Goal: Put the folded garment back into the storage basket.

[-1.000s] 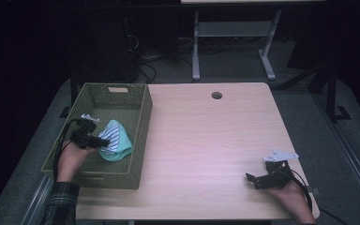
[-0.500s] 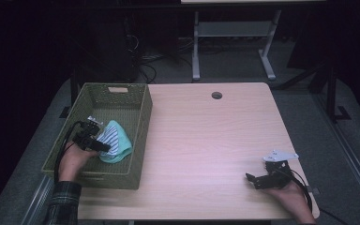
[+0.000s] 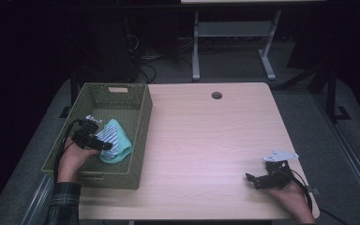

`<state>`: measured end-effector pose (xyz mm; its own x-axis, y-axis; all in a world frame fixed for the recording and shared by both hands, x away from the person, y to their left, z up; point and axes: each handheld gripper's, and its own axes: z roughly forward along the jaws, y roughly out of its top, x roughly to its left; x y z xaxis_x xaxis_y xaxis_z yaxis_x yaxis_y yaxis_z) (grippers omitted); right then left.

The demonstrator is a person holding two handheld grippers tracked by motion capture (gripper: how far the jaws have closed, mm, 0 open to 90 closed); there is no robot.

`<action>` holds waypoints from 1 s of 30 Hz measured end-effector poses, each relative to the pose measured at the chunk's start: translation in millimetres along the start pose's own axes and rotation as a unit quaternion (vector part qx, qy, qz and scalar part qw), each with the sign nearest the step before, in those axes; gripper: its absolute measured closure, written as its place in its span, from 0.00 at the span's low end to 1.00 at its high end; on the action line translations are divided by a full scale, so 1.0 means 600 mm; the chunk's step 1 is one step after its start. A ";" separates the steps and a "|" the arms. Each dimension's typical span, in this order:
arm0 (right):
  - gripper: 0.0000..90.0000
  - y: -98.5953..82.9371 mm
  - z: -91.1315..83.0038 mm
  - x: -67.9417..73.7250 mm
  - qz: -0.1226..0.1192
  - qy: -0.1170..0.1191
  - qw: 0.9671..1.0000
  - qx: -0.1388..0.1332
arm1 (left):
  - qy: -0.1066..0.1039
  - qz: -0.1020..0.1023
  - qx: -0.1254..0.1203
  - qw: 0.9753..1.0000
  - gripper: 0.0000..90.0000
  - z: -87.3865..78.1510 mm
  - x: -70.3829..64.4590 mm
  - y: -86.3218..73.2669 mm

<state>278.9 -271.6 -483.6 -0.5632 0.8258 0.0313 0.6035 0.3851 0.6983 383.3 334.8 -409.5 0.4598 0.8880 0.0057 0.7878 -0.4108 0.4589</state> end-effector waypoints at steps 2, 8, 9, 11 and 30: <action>0.00 0.000 0.000 0.000 0.000 0.000 1.000 0.000 | -0.004 0.003 -0.009 1.000 0.18 -0.002 0.000 0.001; 0.00 0.000 0.000 0.000 0.000 0.000 1.000 0.000 | -0.012 0.000 -0.036 0.999 0.14 -0.014 0.000 0.000; 0.00 0.000 0.000 0.000 0.000 0.000 1.000 0.000 | -0.014 -0.001 -0.040 0.999 0.14 -0.017 0.000 0.001; 0.00 0.000 0.000 0.000 0.000 0.000 1.000 0.000 | -0.019 -0.002 -0.051 0.999 0.14 -0.022 -0.002 0.002; 0.00 0.000 0.000 0.000 0.000 0.000 1.000 0.000 | -0.079 0.003 -0.137 0.987 0.15 -0.090 -0.053 0.036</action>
<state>278.9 -271.7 -483.5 -0.5633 0.8257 0.0316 0.6037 0.3851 0.6980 363.6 309.0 -351.5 0.5395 0.8333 -0.1203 0.6548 -0.3255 0.6821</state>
